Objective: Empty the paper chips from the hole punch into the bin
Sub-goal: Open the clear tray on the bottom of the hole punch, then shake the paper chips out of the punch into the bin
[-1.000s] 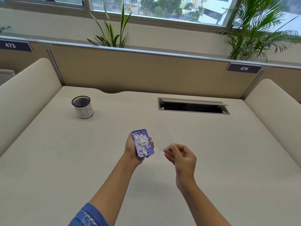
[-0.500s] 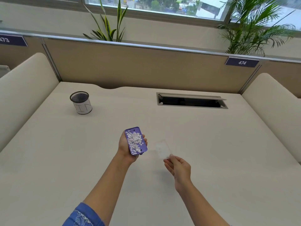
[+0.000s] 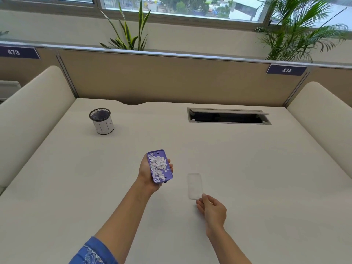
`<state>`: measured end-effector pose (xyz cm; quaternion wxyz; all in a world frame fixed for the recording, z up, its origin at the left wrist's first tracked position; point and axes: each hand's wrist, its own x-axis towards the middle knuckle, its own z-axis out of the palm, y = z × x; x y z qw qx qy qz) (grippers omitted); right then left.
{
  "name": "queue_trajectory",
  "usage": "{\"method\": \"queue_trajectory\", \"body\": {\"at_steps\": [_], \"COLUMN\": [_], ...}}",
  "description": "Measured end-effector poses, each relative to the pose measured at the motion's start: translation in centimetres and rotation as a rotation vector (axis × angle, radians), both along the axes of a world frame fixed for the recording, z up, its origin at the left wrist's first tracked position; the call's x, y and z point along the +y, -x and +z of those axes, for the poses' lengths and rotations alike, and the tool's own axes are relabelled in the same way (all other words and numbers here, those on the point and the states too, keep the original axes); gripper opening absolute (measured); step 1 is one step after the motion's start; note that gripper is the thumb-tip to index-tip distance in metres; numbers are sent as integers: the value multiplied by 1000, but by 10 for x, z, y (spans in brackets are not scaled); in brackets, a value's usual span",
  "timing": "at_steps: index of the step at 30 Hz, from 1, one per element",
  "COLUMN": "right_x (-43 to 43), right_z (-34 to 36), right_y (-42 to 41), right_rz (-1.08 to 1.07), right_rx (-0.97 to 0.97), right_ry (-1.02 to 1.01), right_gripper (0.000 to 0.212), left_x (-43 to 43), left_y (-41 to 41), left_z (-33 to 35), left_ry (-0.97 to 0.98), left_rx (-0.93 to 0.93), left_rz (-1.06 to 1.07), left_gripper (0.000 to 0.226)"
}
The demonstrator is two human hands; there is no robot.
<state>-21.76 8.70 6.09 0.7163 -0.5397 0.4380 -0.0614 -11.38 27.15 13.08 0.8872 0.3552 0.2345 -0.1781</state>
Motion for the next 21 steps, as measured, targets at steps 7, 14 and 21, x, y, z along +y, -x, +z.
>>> {"method": "queue_trajectory", "body": {"at_steps": [7,14,21], "right_x": [14,2,26], "right_z": [19,43,94], "right_y": [-14,-44,-80], "right_rz": [95,287,651], "right_rx": [-143,-213,-376], "right_ry": [61,179,227], "right_gripper": [2,7,11], "left_x": [5,-7,-8], "left_y": [-1,-6,-22], "left_z": [5,8,17], "left_ry": [2,23,-5], "left_rx": [-1,16,10], "left_rz": [28,103,201], "left_gripper": [46,48,51]}}
